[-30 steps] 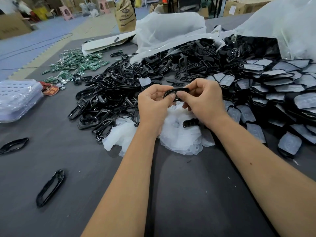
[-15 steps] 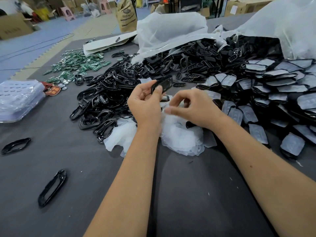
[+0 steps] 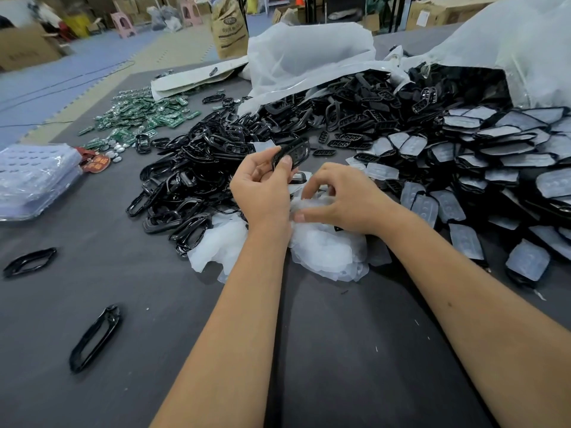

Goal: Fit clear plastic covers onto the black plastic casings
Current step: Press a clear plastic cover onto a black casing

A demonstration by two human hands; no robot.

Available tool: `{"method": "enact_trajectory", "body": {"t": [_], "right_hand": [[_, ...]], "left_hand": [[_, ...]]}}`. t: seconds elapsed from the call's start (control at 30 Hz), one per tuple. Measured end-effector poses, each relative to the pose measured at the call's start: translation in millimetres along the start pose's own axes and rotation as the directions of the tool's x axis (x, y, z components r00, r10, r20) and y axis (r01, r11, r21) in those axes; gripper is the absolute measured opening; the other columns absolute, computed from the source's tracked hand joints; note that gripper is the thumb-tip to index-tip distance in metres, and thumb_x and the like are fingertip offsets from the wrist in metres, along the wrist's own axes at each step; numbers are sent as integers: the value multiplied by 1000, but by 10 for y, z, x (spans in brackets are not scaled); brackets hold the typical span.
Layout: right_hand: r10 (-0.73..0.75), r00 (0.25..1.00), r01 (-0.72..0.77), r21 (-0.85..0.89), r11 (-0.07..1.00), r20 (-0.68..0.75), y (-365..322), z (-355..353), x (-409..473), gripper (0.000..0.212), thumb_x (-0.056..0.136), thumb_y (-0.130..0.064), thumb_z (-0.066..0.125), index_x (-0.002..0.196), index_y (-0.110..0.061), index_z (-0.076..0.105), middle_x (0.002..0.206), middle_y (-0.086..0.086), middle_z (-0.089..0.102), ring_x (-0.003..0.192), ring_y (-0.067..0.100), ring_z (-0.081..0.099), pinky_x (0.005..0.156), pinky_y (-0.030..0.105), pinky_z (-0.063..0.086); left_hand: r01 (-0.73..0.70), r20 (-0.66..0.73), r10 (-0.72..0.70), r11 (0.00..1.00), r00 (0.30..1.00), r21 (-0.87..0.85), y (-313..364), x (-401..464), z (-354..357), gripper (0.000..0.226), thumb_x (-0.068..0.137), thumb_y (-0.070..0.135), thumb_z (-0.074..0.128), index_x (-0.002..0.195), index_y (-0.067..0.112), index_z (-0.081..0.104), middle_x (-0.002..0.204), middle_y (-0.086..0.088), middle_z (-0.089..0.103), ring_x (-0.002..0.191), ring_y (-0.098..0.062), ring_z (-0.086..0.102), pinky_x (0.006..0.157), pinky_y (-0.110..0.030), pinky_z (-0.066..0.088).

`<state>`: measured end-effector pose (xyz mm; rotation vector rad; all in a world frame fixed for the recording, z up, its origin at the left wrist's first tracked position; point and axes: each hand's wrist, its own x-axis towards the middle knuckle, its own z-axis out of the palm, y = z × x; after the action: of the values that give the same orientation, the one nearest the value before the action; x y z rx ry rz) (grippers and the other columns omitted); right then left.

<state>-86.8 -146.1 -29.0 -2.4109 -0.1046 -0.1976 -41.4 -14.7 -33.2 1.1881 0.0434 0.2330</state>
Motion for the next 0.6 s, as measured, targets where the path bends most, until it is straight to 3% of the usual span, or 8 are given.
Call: {"method": "enact_trajectory", "body": {"t": [0.13,0.23,0.33,0.4,0.47,0.6], "right_hand": [[8,993,23,254,967,-120,82,3,-19,24,76,-27,92,84,-18,72,75,-10,64,61,-3,49,63,16,41],[47,974,45,391,919,-223,110,1,-31,17,81,-23,90,86,-11,77,68,-8,65,58,0,50,60,15,42],[81,959,25,367,930,-271,97,3,-17,28,92,-29,80,72,-11,73,58,-7,61,52,5,52,54,23,45],[62,948,47,328,944,-313,80,7,-20,51,99,-33,70,58,-7,56,49,-5,48,46,8,44,51,29,42],[23,943,84,301,950,-333,58,8,-27,57,103,-31,66,57,-1,48,51,2,40,48,9,34,52,28,34],[-61,936,157,253,955,-347,34,31,-35,26,98,-24,72,85,-3,80,74,7,66,69,17,55,71,23,43]], "left_hand": [[-6,-8,6,1000,1000,21,-11,3,-2,17,88,-10,71,98,3,73,84,-13,71,67,-13,69,66,-20,55],[-4,-3,4,1000,1000,29,-17,0,0,17,88,-10,72,98,3,73,84,-14,70,67,-15,68,65,-20,55],[-10,-7,10,999,1000,37,-24,3,-3,17,87,-9,73,98,5,74,87,-17,70,70,-18,69,66,-22,55],[-23,-11,23,999,1000,41,-30,7,-8,17,87,-7,73,97,7,74,88,-17,71,72,-20,70,68,-23,56],[-39,-21,40,998,999,41,-32,7,-12,18,87,-7,73,95,9,73,85,-14,71,71,-18,70,68,-23,56],[-79,-53,81,996,995,34,-31,11,-12,20,86,-7,73,91,12,73,84,-13,71,71,-16,68,69,-24,55]]}}
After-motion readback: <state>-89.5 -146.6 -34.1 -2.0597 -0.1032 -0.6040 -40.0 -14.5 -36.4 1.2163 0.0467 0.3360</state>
